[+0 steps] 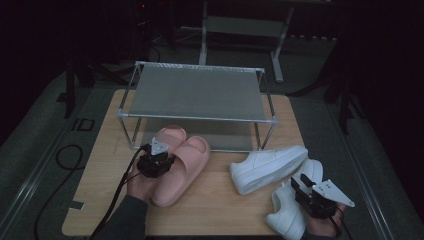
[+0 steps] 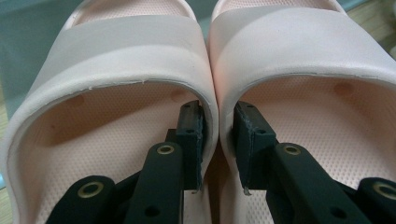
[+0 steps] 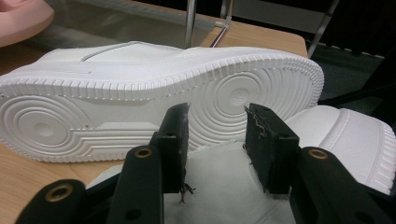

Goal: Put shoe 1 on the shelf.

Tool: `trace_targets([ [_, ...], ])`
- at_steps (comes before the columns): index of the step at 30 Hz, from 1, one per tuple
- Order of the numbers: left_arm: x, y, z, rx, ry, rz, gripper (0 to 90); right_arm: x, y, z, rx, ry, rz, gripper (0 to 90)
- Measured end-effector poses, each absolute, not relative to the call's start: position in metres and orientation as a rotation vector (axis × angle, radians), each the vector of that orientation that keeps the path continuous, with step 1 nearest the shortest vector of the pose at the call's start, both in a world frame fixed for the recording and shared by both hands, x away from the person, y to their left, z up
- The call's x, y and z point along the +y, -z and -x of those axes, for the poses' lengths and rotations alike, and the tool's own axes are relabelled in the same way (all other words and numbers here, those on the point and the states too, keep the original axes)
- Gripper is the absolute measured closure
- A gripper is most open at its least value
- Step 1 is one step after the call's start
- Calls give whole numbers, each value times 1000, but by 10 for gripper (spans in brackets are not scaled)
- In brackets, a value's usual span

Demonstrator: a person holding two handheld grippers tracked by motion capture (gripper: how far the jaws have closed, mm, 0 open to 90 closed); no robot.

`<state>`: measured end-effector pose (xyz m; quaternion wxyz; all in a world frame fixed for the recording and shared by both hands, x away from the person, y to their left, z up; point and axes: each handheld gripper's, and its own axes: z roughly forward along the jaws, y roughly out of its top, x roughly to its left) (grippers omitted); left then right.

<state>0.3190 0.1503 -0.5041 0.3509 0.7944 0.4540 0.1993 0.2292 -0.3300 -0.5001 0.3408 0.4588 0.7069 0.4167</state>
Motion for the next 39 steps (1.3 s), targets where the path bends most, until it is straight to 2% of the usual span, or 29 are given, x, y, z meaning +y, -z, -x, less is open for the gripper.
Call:
trace_targets([
  [39,142,513,-372,1208,-570,-2034,725,-330,500,-229,1839,-1084,-1193,587],
])
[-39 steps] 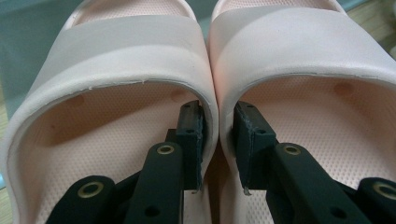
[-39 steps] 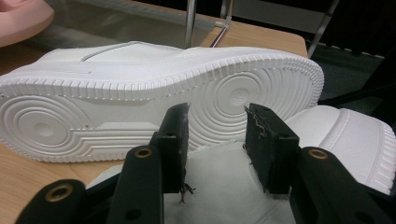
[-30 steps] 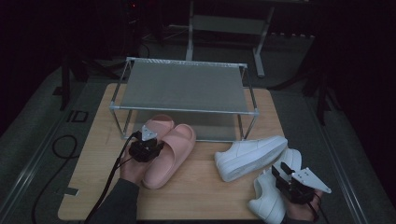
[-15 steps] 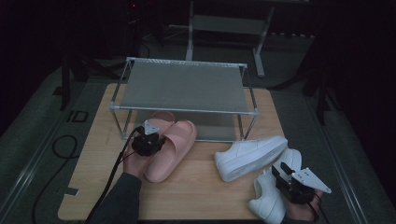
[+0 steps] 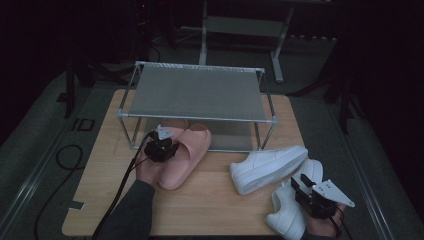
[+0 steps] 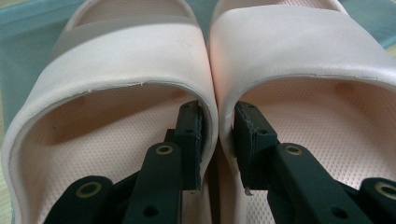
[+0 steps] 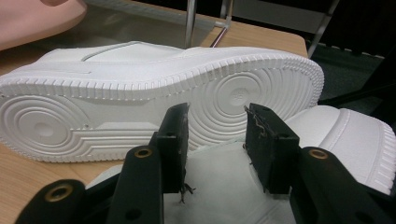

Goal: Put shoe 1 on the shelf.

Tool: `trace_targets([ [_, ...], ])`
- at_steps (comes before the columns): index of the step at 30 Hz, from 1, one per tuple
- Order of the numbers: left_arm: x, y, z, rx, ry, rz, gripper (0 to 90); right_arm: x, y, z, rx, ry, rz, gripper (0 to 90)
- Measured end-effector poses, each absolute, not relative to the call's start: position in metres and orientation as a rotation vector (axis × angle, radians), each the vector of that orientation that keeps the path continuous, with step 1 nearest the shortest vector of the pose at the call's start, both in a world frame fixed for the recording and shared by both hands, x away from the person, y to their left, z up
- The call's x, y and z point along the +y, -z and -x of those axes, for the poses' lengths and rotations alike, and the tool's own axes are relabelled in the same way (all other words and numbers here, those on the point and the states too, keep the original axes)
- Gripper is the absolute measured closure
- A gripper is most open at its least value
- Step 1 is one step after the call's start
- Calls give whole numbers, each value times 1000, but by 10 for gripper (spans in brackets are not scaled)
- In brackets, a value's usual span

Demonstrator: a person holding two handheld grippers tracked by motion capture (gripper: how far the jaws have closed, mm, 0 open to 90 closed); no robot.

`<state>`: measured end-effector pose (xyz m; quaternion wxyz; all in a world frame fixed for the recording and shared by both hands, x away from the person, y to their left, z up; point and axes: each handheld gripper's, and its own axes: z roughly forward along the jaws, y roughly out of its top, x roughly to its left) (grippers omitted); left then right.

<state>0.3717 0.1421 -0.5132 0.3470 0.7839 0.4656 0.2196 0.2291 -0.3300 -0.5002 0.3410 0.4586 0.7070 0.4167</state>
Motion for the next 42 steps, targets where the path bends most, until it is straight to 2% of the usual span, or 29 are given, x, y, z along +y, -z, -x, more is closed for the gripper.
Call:
trace_targets([
  [30,136,519,-403,1274,-630,-1928,733,-330,500,-229,1836,-1087,-1193,586],
  [42,131,519,-413,1281,-676,-1961,718,-330,500,-229,1836,-1088,-1195,586],
])
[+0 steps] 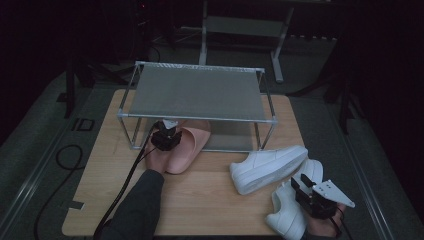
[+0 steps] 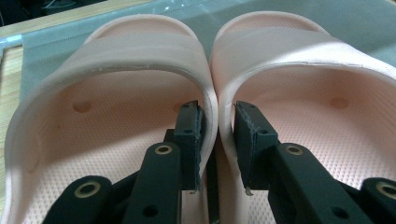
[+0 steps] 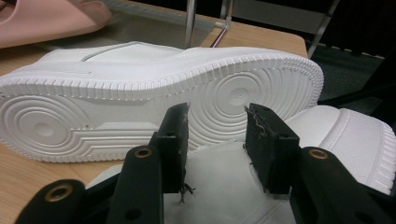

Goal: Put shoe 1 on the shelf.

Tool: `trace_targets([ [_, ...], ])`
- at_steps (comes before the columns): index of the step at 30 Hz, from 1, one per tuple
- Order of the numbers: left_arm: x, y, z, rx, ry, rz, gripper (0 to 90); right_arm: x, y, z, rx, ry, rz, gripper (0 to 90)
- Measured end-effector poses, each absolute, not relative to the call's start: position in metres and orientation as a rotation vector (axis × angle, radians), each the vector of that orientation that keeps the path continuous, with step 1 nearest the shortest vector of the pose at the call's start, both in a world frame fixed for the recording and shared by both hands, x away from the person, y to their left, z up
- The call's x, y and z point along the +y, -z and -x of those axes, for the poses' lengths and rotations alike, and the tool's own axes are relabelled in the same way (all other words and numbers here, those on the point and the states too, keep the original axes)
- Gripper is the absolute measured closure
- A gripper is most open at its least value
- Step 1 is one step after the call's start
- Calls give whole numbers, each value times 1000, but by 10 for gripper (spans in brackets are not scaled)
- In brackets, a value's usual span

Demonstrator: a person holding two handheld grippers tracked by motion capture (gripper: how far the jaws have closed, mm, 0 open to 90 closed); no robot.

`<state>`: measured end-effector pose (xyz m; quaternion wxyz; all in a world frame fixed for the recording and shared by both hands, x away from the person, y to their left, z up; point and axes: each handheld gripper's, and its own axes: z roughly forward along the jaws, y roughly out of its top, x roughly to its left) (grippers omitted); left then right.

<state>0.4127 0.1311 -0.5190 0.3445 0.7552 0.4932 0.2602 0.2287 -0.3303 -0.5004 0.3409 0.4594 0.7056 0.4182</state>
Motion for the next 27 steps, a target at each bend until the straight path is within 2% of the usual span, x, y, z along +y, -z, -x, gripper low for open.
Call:
trace_targets([
  [3,131,519,-412,1277,-682,-1961,697,-330,500,-229,1836,-1088,-1195,586],
  [13,131,518,-409,1262,-739,-1975,531,-330,500,-228,1836,-1089,-1195,585],
  [21,134,515,-405,1181,-759,-2023,488,-331,500,-228,1835,-1088,-1194,585],
  [22,134,514,-405,1183,-754,-2018,487,-331,500,-228,1835,-1090,-1195,585],
  [23,127,516,-398,1346,-748,-1900,486,-331,500,-228,1834,-1090,-1195,585],
  [24,131,515,-399,1272,-762,-1956,485,-331,500,-228,1835,-1090,-1194,584],
  [27,131,513,-395,1274,-773,-1950,485,-331,500,-228,1834,-1090,-1194,584],
])
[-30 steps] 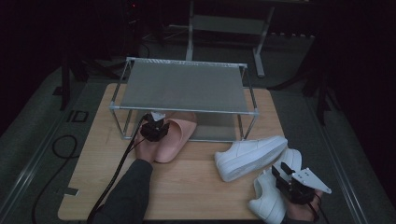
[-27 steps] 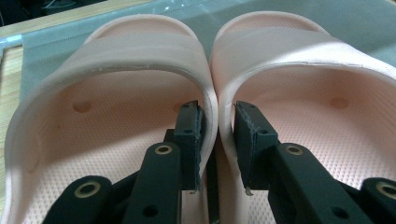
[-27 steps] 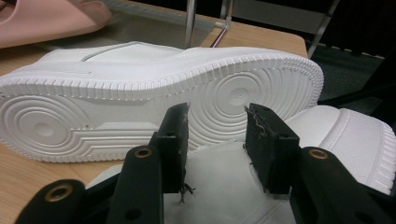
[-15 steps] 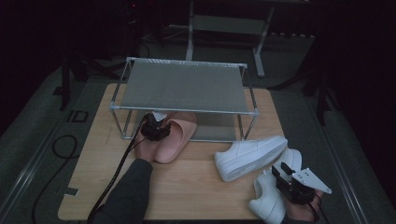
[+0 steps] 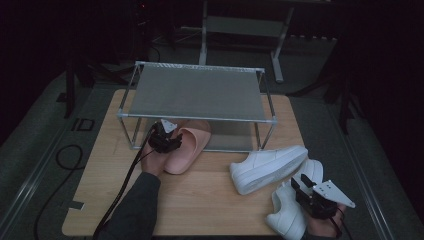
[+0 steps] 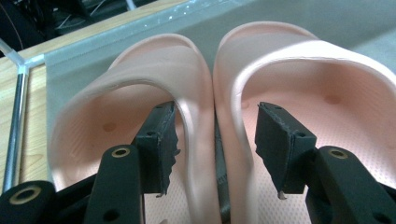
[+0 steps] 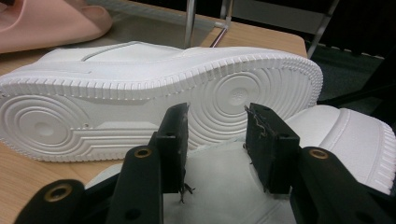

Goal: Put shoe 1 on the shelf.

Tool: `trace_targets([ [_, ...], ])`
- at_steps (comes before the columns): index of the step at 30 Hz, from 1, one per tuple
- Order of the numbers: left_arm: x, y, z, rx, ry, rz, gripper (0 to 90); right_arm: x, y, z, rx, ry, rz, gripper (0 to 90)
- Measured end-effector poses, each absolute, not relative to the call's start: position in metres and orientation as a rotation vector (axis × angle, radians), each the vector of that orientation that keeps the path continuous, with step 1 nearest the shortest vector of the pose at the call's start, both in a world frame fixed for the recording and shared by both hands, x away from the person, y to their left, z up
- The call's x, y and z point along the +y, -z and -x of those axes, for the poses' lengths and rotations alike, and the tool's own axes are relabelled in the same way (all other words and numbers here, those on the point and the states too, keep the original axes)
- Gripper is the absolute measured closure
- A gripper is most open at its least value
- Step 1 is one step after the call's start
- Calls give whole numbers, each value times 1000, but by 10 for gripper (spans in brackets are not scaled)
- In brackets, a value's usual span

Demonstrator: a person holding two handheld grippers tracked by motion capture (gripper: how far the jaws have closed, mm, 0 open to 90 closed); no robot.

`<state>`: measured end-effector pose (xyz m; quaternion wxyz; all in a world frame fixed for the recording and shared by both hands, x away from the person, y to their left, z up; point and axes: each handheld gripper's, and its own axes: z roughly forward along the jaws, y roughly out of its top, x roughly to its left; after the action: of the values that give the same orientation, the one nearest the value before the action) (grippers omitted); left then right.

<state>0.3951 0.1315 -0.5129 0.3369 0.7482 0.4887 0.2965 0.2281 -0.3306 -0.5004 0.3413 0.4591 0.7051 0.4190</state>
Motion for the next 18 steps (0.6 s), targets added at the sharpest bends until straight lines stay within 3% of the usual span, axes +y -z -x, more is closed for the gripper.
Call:
trace_targets([
  [13,134,506,-379,1145,-755,-2038,491,-331,500,-228,1834,-1088,-1194,584],
  [18,137,501,-366,1120,-727,-2033,544,-331,500,-228,1834,-1086,-1193,584],
])
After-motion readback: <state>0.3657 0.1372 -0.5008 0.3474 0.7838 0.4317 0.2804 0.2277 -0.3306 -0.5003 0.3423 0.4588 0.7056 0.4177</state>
